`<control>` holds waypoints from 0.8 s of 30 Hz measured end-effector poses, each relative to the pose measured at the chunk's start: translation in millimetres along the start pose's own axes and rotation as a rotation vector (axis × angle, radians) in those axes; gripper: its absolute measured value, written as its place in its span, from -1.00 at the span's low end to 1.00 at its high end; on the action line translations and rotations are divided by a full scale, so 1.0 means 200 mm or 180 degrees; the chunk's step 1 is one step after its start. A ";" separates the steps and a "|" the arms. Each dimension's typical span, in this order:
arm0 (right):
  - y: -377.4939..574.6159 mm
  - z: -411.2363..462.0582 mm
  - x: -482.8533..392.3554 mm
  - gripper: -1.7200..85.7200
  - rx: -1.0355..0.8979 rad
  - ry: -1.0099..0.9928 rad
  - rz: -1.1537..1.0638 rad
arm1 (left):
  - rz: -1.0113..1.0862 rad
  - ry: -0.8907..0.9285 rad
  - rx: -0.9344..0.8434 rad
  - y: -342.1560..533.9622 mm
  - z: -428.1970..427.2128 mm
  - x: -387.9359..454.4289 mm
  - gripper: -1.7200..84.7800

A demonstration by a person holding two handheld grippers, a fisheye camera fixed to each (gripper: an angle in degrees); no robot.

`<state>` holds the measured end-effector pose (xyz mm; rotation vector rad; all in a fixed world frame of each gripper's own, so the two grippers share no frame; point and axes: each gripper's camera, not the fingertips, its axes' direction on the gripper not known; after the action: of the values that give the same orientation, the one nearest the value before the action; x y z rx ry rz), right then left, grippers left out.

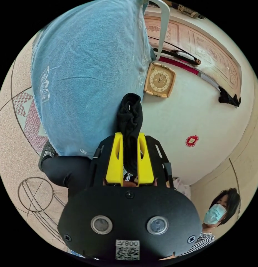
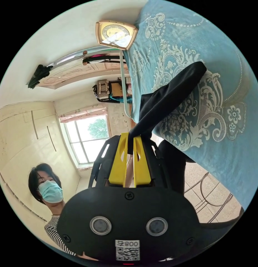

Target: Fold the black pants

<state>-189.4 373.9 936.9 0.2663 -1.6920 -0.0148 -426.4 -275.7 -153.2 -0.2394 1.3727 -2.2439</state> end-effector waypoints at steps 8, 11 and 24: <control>0.42 -0.32 0.18 -0.92 0.0094 -0.0130 0.0115 | 0.0246 0.0018 -0.0134 0.13 0.13 0.49 -0.77; 0.61 -0.45 0.23 -0.92 0.0130 -0.0281 0.0101 | 0.0370 -0.0006 -0.0233 0.19 0.19 0.71 -0.78; 1.56 -1.43 0.34 -0.92 0.1049 -0.0861 -0.0352 | 0.0997 -0.0210 -0.1178 0.48 1.06 1.79 -0.78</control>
<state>31.7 706.9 1095.3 0.6278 -1.9443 0.1533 -622.0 -655.2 -173.2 -0.2038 1.6561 -1.7080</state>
